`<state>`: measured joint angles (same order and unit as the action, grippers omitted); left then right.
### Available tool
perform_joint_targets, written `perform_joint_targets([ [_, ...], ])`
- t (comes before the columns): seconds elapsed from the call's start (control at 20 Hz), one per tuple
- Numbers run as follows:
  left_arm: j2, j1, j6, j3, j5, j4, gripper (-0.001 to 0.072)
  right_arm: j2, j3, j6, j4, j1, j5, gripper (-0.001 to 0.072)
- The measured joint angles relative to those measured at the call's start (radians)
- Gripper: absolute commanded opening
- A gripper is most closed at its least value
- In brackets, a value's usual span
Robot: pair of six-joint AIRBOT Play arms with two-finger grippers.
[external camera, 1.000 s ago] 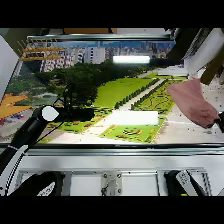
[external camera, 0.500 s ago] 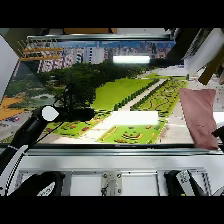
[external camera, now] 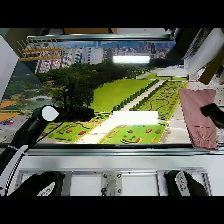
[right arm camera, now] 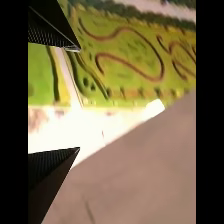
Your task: Fold the clothes and pants, and hang the long-sleeved shirts on hangers.
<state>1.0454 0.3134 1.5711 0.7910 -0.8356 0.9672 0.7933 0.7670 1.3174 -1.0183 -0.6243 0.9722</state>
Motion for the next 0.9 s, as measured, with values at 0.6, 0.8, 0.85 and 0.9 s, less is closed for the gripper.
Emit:
perform_joint_targets([
  [0.6, 0.0, 0.0, 0.0, 0.0, -0.001, 0.0, 0.0011, -0.017, -0.006, -0.037, 0.053, 0.591, 0.008, 0.0013],
  [0.8, 0.0, 0.0, 0.0, 0.0, -0.002, 0.0, 0.0012, -0.017, -0.006, -0.039, 0.054, 0.607, 0.008, 0.0014],
  [0.85, 0.0, 0.0, 0.0, 0.0, -0.002, 0.0, 0.0012, -0.017, -0.006, -0.039, 0.054, 0.609, 0.008, 0.0014],
  [0.9, 0.0, 0.0, 0.0, 0.0, -0.002, 0.0, 0.0012, -0.017, -0.006, -0.039, 0.054, 0.61, 0.008, 0.0014],
])
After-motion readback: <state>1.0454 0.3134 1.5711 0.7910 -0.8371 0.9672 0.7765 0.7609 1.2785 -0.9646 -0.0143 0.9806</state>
